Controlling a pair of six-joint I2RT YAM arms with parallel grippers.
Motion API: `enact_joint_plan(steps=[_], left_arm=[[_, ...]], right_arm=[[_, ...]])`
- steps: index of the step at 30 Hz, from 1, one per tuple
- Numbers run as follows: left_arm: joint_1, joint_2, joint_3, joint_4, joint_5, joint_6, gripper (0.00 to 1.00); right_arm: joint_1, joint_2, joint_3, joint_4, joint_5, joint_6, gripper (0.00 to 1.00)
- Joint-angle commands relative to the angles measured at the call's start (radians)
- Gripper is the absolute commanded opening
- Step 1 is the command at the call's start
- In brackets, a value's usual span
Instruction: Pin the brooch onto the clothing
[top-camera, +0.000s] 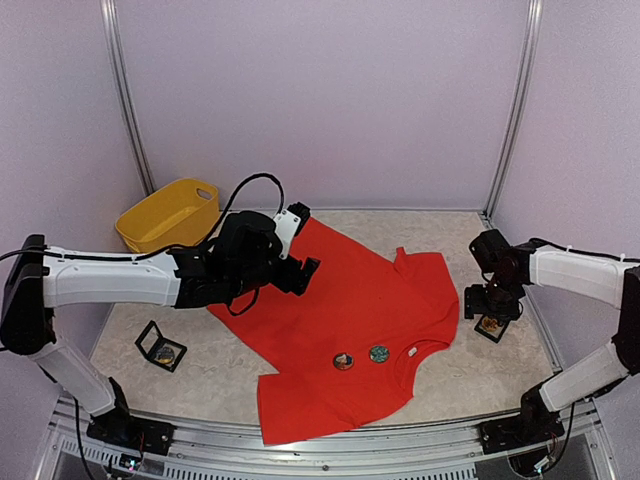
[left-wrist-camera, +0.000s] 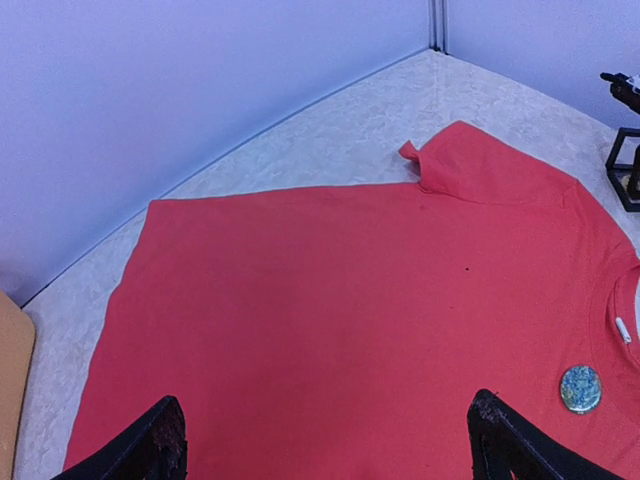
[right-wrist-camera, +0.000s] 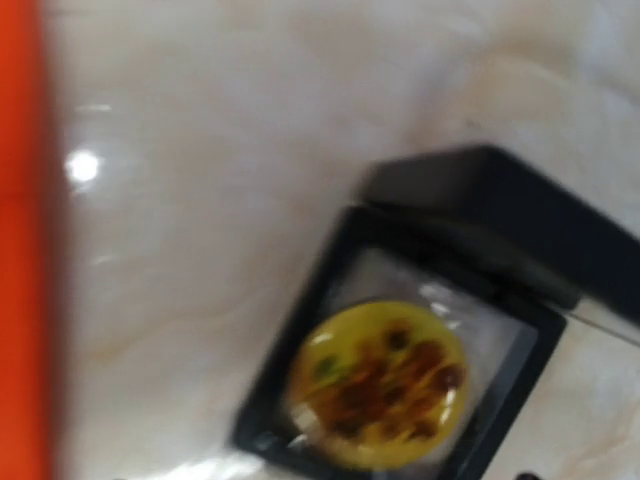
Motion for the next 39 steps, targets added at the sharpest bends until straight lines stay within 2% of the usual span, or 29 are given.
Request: enact_joint_plan(steps=[1, 9, 23, 30, 37, 39], left_arm=[[-0.031, -0.096, -0.059, -0.013, 0.011, -0.023, 0.92], [-0.031, -0.157, -0.08, -0.048, 0.016, -0.041, 0.92], [-0.032, -0.139, -0.045, -0.098, 0.042, -0.001, 0.93], [-0.031, -0.122, -0.041, -0.097, 0.038, 0.022, 0.93], [-0.024, -0.102, -0.034, -0.105, 0.043, 0.025, 0.93], [-0.023, -0.1, -0.032, -0.109, 0.041, 0.026, 0.93]], right_arm=[[-0.06, -0.008, -0.075, 0.155, -0.009, 0.056, 0.79], [-0.081, 0.044, -0.099, 0.267, -0.053, 0.049, 0.79], [-0.092, 0.043, -0.152, 0.24, -0.026, 0.053, 0.8], [-0.124, 0.028, -0.166, 0.272, -0.022, 0.022, 0.65], [-0.149, 0.046, -0.165, 0.292, -0.032, -0.053, 0.67], [-0.151, 0.049, -0.167, 0.297, -0.035, -0.065, 0.63]])
